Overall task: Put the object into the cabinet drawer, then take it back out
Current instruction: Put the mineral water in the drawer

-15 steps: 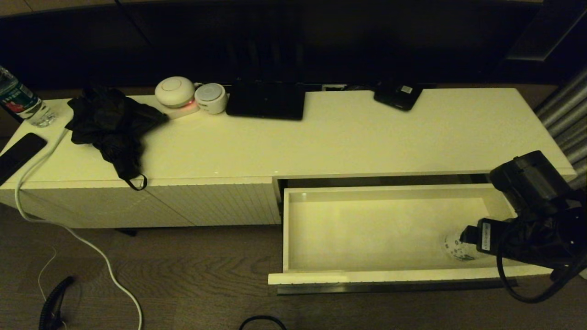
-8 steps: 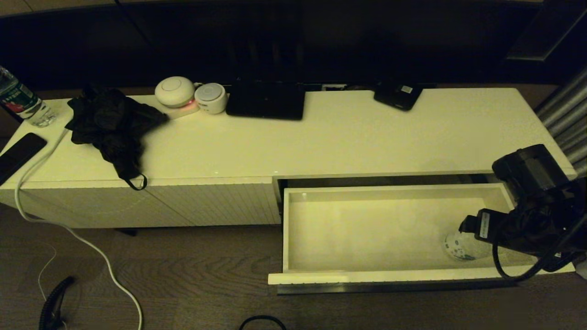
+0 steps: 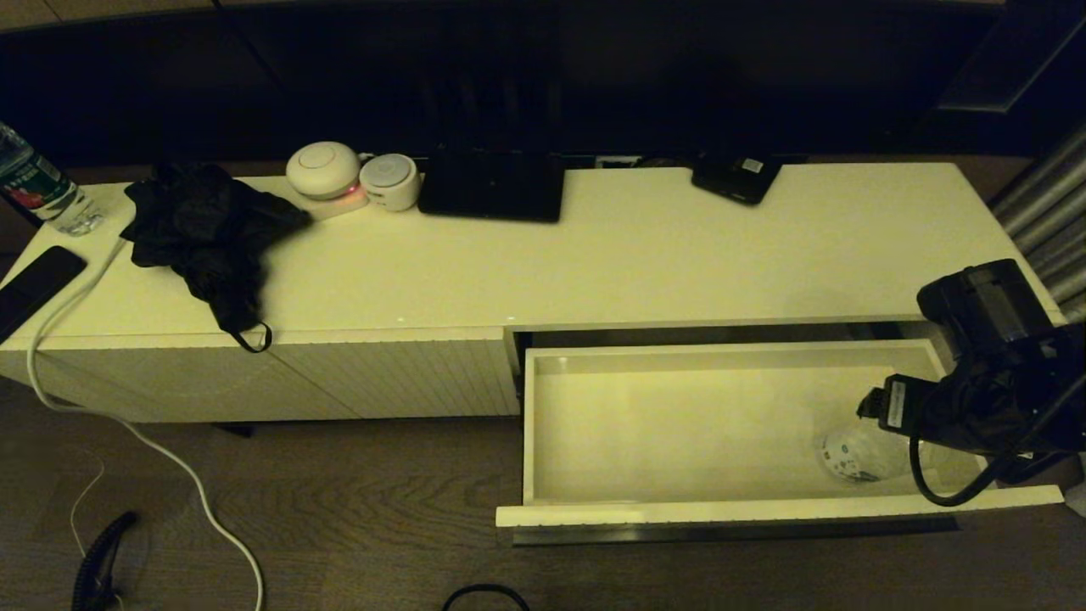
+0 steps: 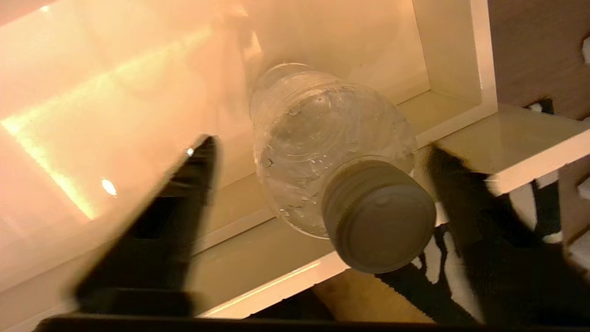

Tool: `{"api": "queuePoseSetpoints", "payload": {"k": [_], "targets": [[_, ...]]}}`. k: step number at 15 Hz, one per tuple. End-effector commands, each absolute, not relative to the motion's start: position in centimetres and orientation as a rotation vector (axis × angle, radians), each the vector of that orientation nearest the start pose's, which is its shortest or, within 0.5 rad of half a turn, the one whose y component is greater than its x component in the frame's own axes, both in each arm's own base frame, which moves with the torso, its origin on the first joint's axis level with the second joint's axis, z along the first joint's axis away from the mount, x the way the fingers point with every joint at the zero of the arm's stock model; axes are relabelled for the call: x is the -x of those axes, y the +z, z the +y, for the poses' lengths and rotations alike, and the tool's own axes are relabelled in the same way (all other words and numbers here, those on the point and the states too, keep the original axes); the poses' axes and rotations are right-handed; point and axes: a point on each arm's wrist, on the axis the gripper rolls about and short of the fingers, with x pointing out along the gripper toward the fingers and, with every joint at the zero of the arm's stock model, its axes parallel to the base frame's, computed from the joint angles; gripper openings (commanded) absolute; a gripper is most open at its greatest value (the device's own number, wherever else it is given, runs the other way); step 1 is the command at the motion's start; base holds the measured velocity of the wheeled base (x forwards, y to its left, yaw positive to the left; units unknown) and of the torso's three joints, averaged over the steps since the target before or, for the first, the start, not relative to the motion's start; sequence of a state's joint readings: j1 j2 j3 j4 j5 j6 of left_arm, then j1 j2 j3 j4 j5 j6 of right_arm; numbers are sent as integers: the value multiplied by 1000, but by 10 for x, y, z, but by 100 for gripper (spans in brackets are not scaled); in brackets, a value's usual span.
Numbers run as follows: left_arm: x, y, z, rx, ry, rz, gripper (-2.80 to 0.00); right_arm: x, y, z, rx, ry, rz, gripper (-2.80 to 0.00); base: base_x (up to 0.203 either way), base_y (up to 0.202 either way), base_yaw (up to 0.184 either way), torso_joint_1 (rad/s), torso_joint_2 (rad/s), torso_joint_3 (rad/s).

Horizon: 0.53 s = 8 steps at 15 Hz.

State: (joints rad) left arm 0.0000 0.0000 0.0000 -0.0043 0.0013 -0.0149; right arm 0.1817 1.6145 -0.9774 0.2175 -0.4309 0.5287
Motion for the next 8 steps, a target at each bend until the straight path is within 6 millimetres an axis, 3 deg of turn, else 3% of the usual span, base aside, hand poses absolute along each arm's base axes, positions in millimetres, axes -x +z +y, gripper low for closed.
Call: {"api": "queuePoseSetpoints", "payload": {"k": [1,8], "targets": [[23,76,0,15,1,-5,-280,-259,180,38,-238,-443,730,-280,0,0,0,0,0,0],[23,75,0,15,1,-5,-280,-254,177,40,-206,-444,748,-280,0,0,0,0,0,0]]}}
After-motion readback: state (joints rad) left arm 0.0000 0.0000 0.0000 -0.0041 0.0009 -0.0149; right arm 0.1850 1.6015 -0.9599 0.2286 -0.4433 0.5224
